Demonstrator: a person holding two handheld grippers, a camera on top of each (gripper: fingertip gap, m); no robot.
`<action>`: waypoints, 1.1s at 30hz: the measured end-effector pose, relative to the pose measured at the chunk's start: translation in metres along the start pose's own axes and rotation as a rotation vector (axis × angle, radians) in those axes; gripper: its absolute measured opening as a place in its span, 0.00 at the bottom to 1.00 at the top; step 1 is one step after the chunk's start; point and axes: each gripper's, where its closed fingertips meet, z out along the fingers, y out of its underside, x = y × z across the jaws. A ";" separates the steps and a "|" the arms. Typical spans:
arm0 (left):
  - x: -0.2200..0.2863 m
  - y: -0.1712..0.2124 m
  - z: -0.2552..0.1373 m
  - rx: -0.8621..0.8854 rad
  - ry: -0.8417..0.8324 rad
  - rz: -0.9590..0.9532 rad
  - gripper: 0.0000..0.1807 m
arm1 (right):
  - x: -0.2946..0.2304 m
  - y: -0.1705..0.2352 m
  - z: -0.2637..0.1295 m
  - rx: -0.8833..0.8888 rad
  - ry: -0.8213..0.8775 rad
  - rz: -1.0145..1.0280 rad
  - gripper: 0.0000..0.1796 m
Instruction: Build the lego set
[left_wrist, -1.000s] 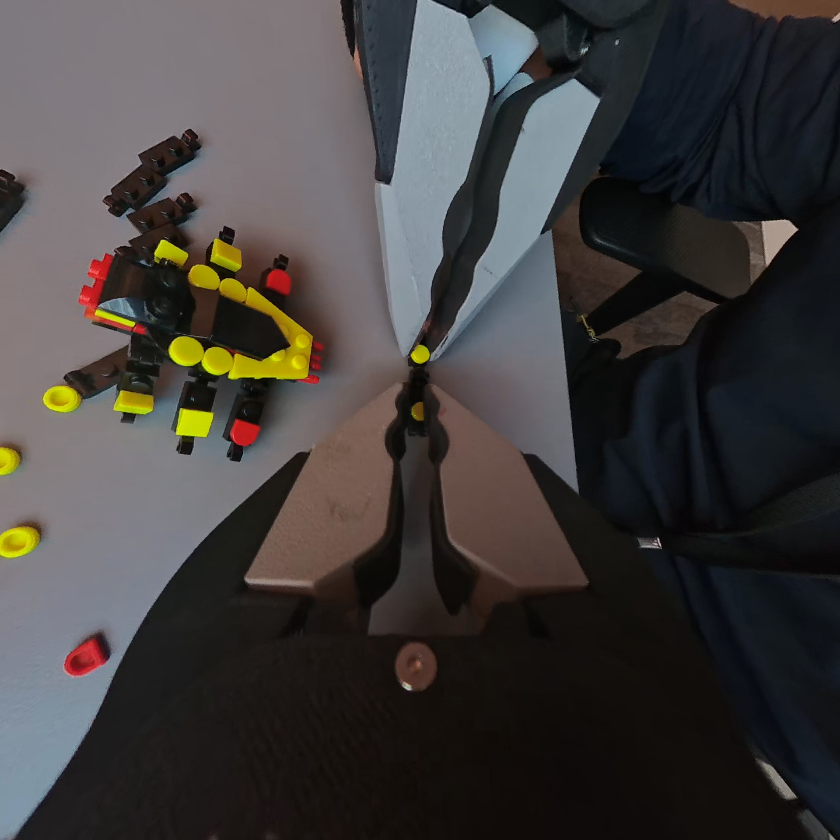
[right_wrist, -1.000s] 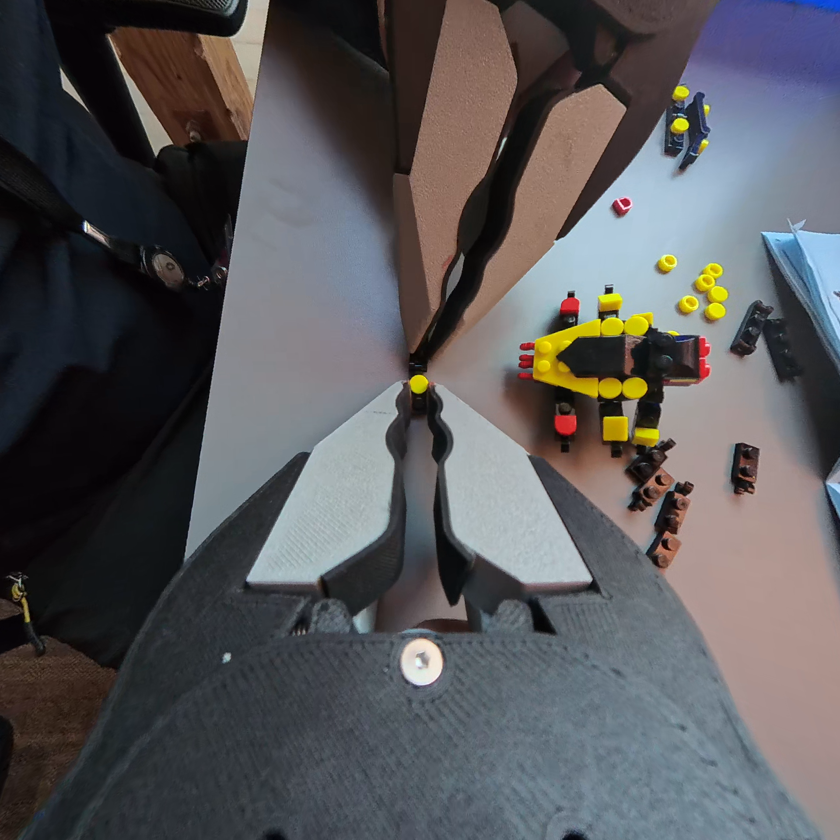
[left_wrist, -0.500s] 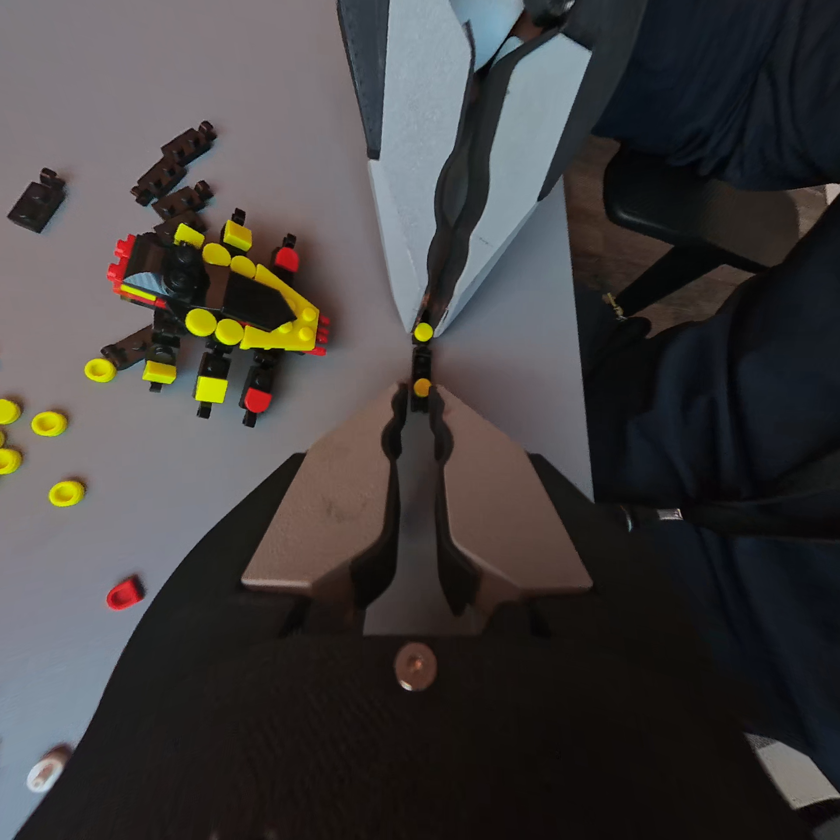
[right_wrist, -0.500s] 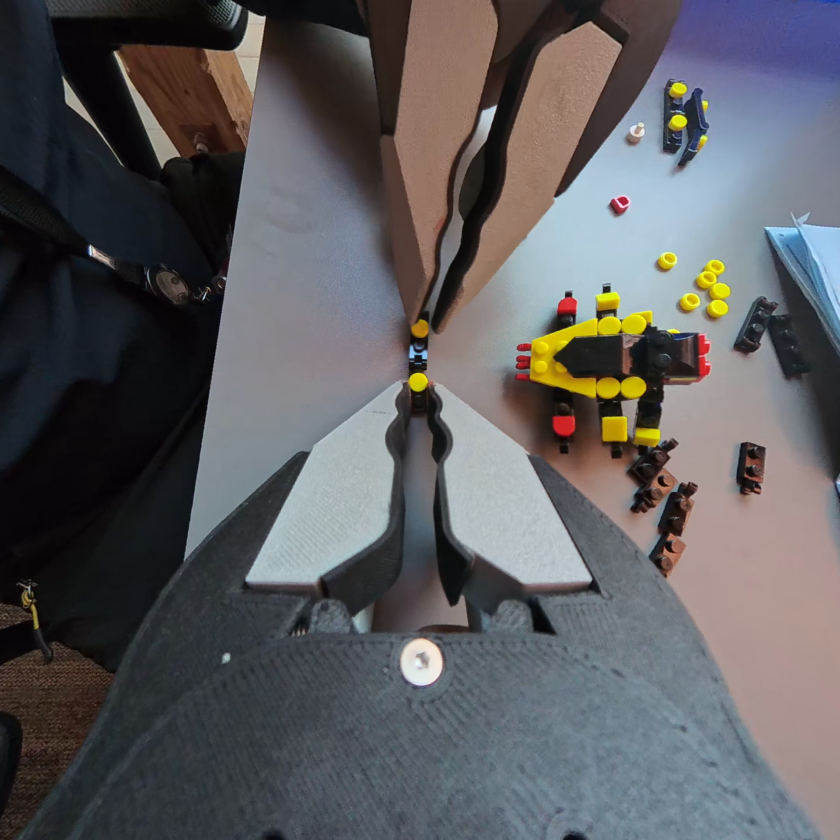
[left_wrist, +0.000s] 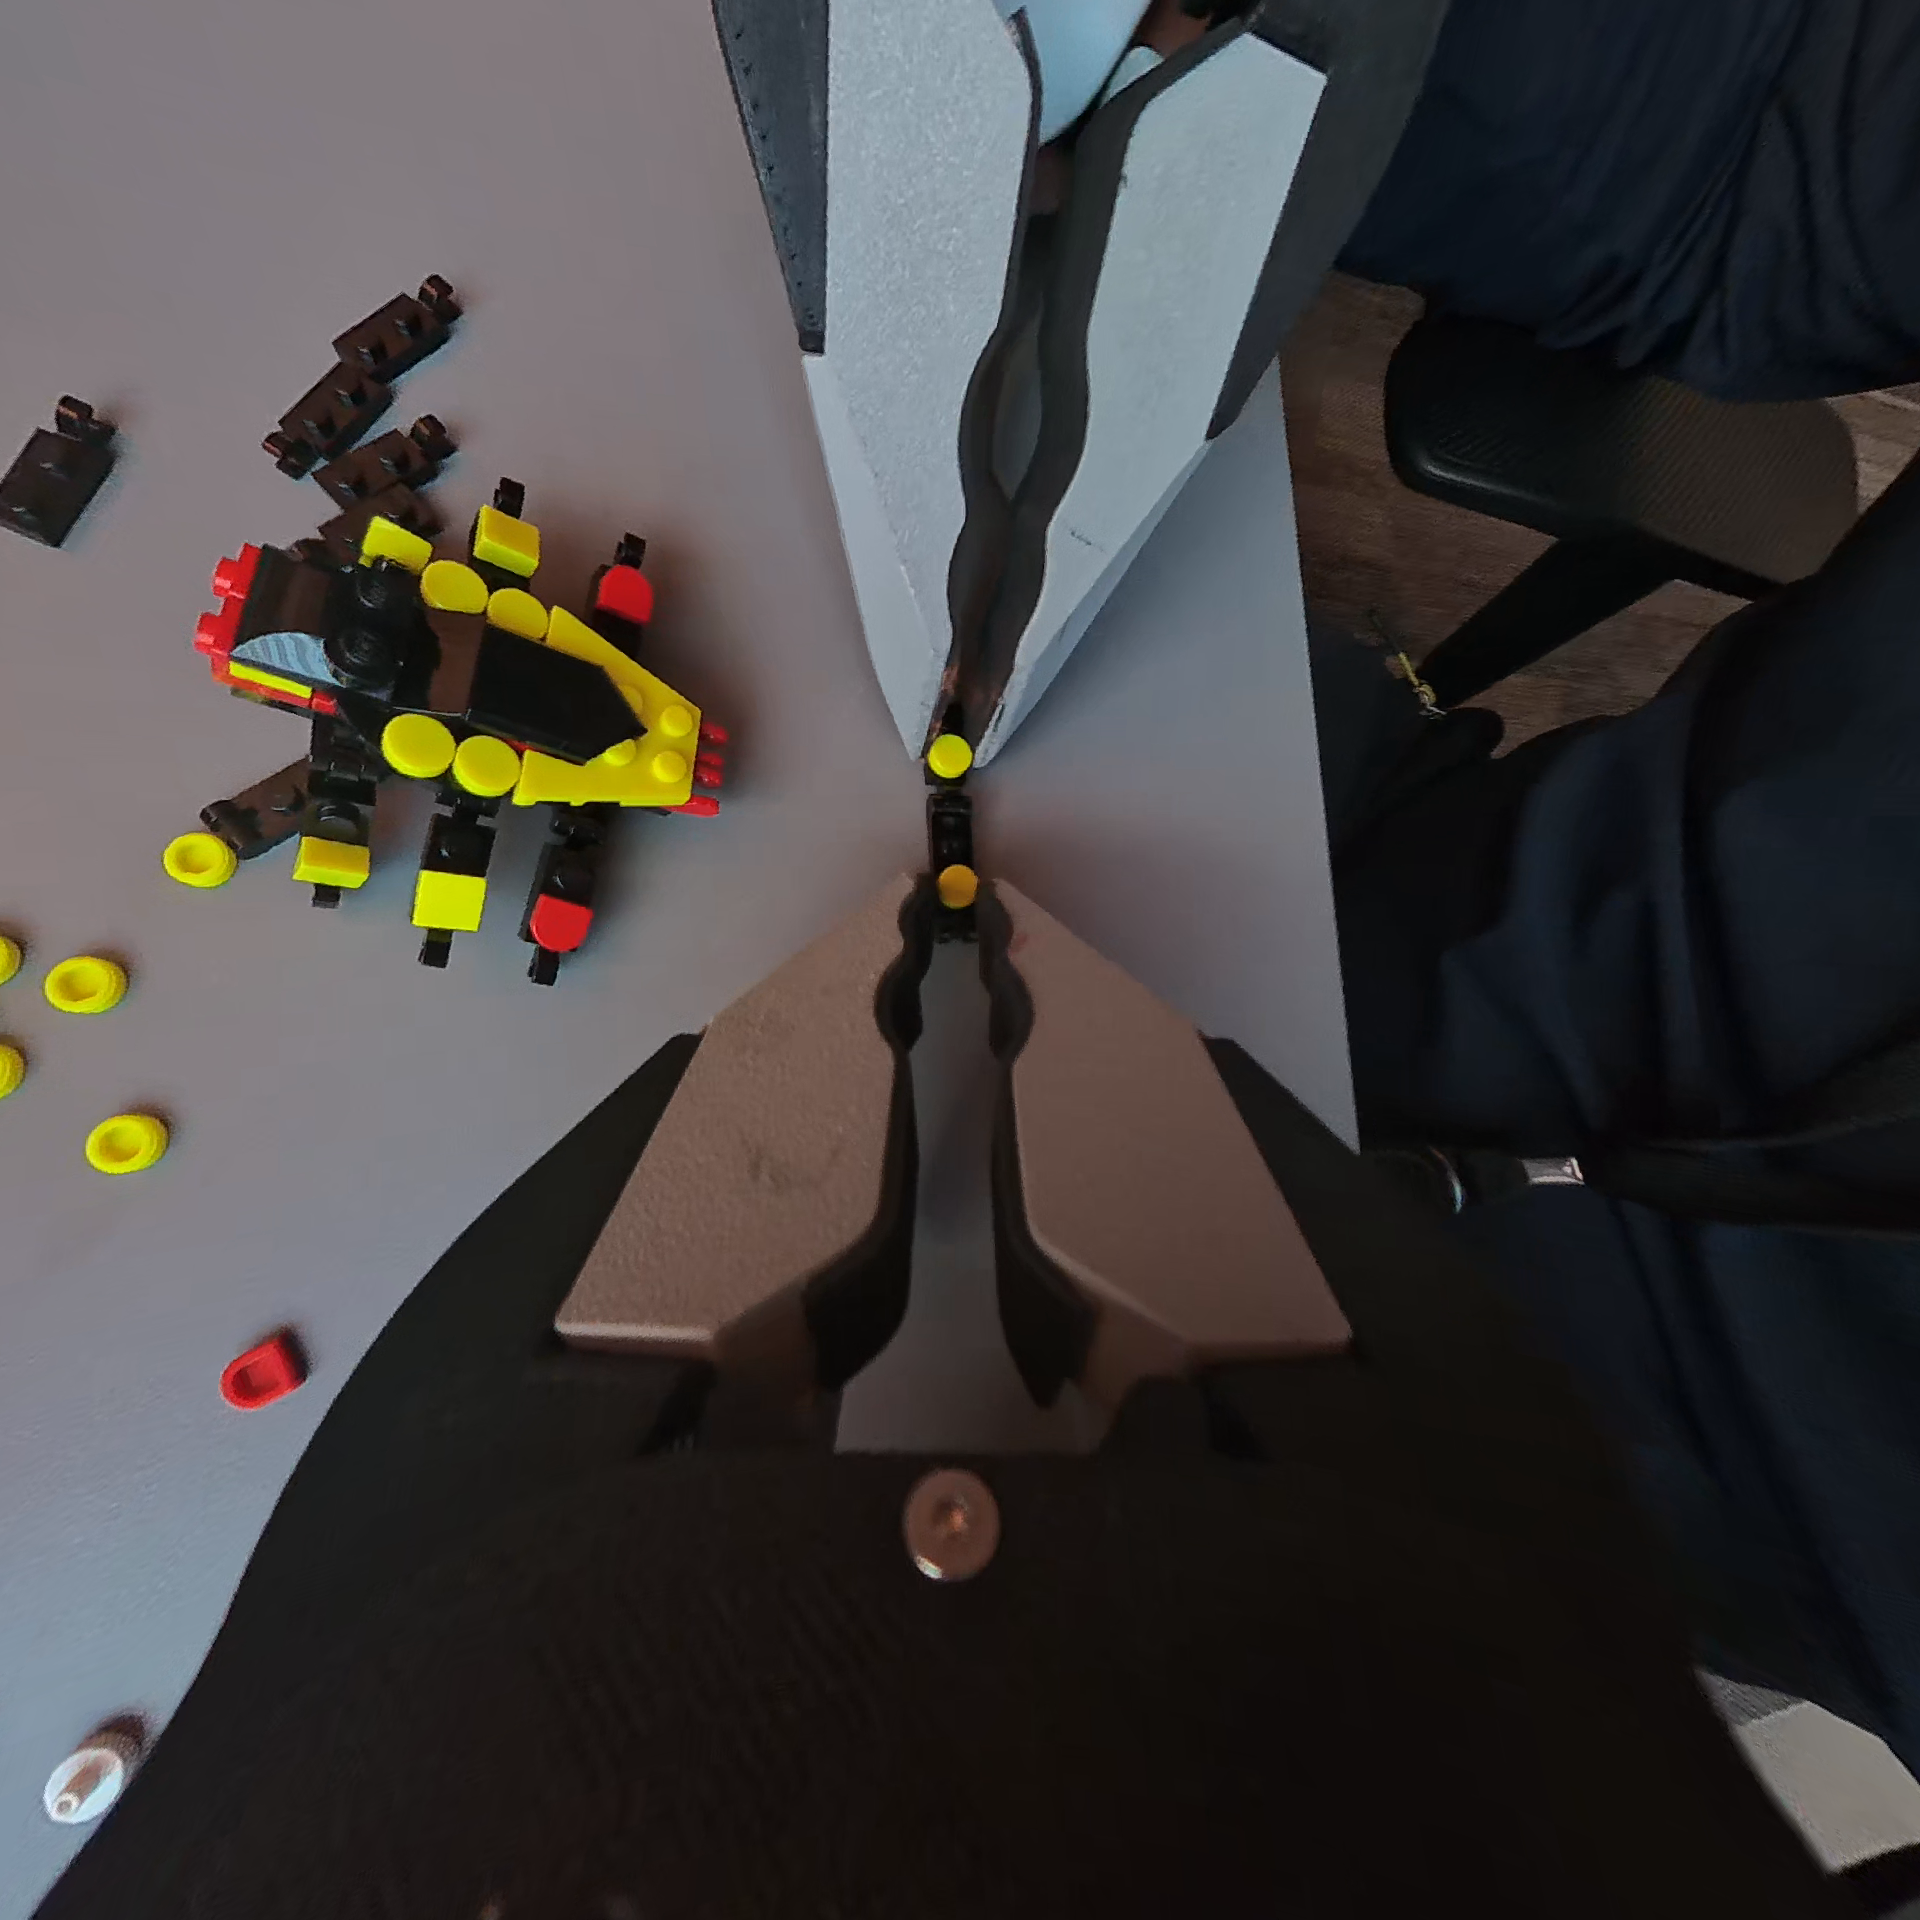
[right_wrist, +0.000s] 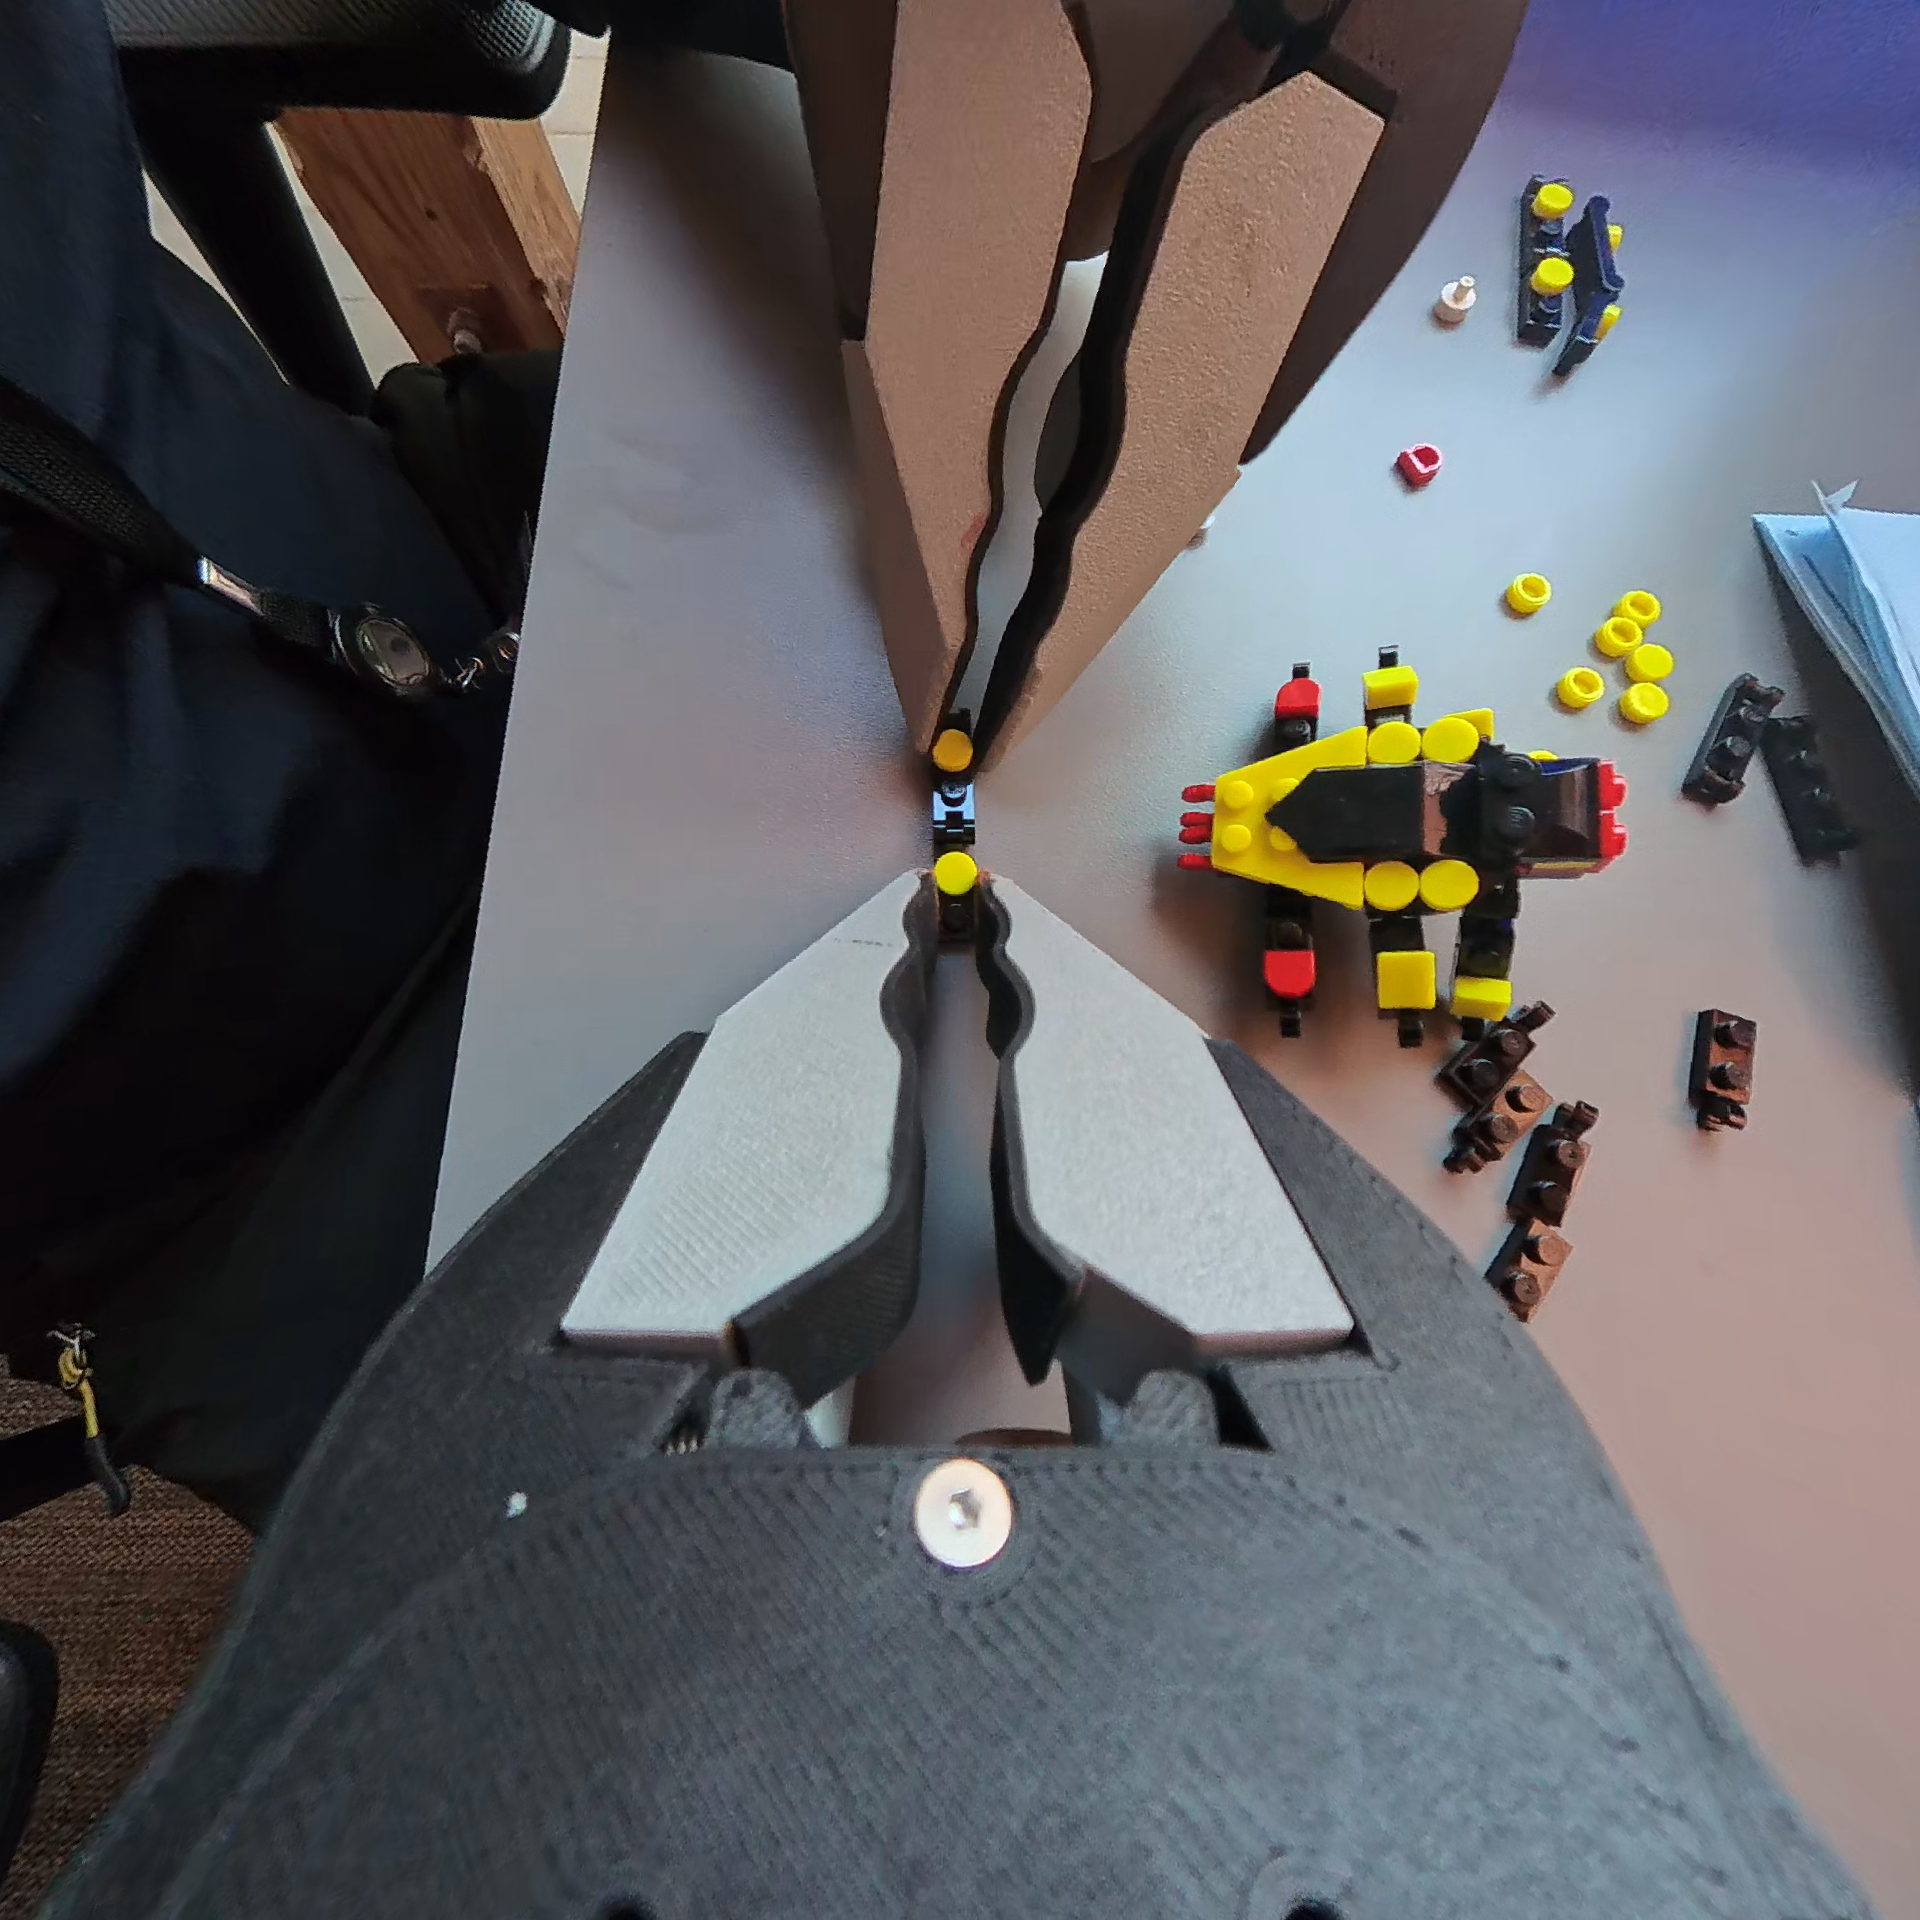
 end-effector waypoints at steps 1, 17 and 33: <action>0.000 0.000 0.000 0.010 -0.002 0.002 0.02 | 0.000 0.000 0.000 -0.001 -0.001 0.003 0.02; 0.000 -0.001 0.001 0.034 -0.009 -0.007 0.02 | 0.002 0.000 0.001 -0.067 0.041 -0.050 0.02; -0.001 -0.002 0.001 0.047 0.013 -0.023 0.02 | 0.002 0.000 0.003 -0.180 -0.019 -0.087 0.03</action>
